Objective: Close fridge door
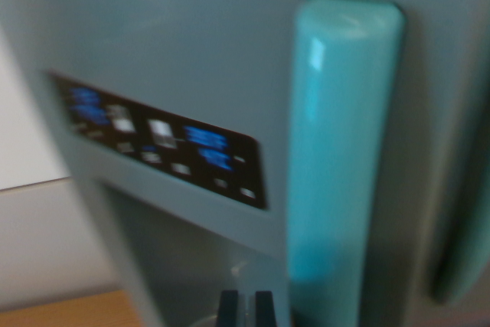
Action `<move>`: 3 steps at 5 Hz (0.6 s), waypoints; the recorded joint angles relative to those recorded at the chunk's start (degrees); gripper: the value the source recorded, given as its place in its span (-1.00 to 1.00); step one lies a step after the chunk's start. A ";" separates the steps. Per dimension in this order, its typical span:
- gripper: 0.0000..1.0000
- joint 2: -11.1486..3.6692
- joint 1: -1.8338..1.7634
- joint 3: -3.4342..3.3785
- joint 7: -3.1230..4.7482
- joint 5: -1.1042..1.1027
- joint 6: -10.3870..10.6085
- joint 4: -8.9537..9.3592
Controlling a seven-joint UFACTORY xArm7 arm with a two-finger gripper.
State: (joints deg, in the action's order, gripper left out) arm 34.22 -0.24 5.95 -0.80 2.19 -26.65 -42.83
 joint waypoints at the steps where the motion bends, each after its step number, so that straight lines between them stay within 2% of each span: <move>1: 1.00 -1.99 0.01 1.49 0.00 0.00 0.00 -1.54; 2: 1.00 -1.99 0.01 1.49 0.00 0.00 0.00 -1.54; 3: 1.00 -4.05 0.02 2.99 0.00 0.00 0.00 -2.93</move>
State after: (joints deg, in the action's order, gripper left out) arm 30.17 -0.22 8.94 -0.80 2.19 -26.65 -45.77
